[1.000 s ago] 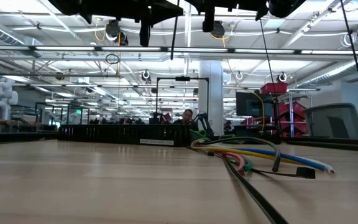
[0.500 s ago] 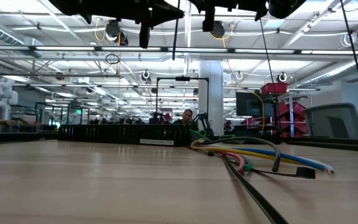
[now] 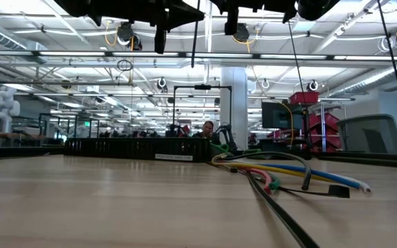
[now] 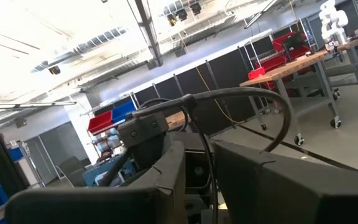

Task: Ziptie cables
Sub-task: Insert the black zip tie into the lock head

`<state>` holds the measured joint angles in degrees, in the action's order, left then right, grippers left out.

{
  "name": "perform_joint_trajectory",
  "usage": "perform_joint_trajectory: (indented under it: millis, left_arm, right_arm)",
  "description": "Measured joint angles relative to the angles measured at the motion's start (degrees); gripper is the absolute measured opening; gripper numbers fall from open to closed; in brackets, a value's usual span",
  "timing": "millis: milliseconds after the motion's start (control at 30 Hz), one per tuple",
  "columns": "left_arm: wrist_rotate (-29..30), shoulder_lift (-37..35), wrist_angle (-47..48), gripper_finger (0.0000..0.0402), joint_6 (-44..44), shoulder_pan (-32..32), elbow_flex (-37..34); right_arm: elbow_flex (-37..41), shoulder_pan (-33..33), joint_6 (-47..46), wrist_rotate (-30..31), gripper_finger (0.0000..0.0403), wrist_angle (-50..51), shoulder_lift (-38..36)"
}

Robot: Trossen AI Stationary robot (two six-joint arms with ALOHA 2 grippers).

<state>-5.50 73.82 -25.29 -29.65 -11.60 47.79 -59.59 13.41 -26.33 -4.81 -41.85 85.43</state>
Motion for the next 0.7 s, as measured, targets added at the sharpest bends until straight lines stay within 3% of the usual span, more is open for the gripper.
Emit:
perform_joint_trajectory:
  millis: [700]
  left_arm:
    - [-2.93, 0.09, -0.31, 0.0000, -0.09, 0.00, 0.00]
  right_arm:
    - [0.00, 0.00, 0.01, 0.01, 0.0075, 0.09, 0.00]
